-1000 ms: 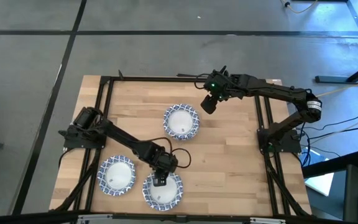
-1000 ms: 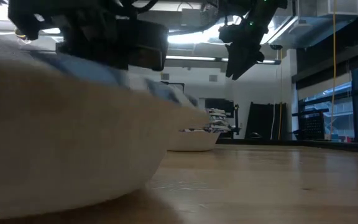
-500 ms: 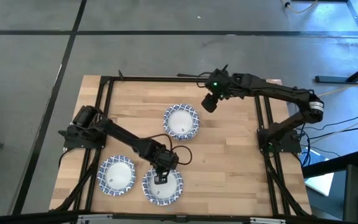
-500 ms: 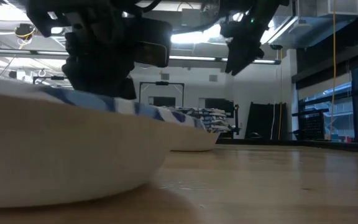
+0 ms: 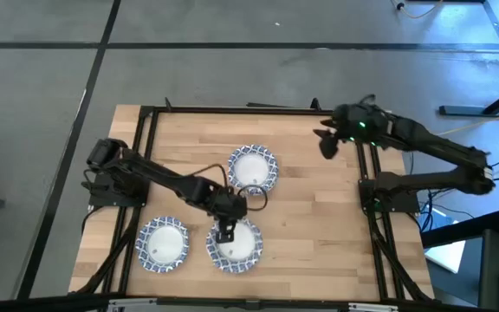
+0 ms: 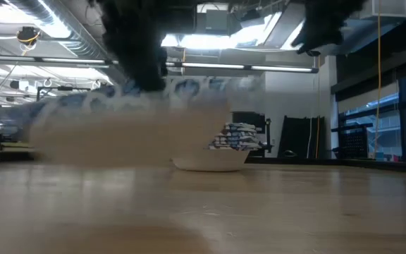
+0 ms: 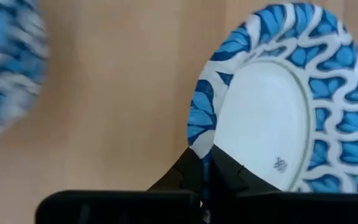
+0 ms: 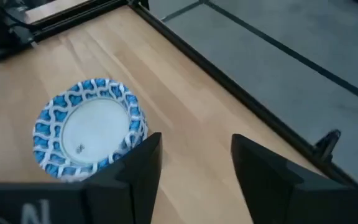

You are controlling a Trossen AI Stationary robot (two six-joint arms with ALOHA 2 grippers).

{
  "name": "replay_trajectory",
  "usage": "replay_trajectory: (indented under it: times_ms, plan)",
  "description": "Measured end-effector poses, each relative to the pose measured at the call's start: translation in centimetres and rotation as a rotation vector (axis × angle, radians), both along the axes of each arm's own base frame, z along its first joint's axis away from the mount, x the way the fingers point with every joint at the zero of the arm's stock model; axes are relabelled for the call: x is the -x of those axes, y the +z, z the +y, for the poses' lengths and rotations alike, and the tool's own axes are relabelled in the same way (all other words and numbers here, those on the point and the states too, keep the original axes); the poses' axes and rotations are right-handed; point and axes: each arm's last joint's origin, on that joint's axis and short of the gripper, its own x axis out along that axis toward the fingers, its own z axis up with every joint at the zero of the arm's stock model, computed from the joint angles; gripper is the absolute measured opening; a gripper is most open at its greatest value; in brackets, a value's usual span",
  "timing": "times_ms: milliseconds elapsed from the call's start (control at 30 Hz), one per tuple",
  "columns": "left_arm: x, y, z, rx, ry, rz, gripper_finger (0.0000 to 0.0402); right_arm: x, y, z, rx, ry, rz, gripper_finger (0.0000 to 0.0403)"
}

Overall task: Nest bowls inside each other
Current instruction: Stack the blue patterned bowl on top of the other blue patterned bowl

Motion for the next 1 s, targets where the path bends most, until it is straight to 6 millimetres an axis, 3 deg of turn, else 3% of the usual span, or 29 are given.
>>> replay_trajectory:
  times_ms: [133,233,500,633,767,1000]
  plan:
    - [0.3,2.1,2.2,0.008,0.045,-0.065,0.0001,2.9,-1.9,1.6,-0.031,-0.003,-0.082,0.0193]
    - [0.4,3.4,4.9,0.057,0.154,-0.098,0.0001,4.2,-3.4,2.4,-0.067,-0.004,-0.133,0.0193]
    - [1.9,6.5,13.6,0.096,0.42,-0.218,0.0,4.8,-5.5,3.4,-0.096,0.044,-0.165,0.0193]
    - [2.8,6.5,18.0,0.114,0.545,-0.225,0.0,4.2,-5.7,3.7,-0.087,0.073,-0.207,0.0193]
    - [3.0,5.8,21.0,0.184,0.612,-0.231,0.0,4.0,-5.7,3.8,-0.083,0.093,-0.222,0.0193]
    - [1.8,3.3,22.5,0.24,0.612,-0.197,0.0,4.0,-5.7,3.9,-0.084,0.1,-0.215,0.0193]
